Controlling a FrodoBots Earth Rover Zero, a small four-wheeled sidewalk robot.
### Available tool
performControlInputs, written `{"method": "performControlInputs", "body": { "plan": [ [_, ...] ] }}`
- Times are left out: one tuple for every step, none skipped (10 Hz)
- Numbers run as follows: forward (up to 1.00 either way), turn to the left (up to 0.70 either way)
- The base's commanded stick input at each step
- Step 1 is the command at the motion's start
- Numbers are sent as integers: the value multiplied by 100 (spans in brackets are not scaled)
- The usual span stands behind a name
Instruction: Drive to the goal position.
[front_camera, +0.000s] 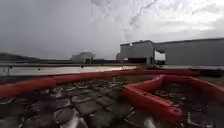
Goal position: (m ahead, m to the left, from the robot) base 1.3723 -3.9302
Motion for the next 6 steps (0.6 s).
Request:
{"method": "performControlInputs", "body": {
  "plan": [
    [70,31],
    [70,35],
    [70,35],
    [70,12],
    [70,2],
    [70,0]
  ]
}}
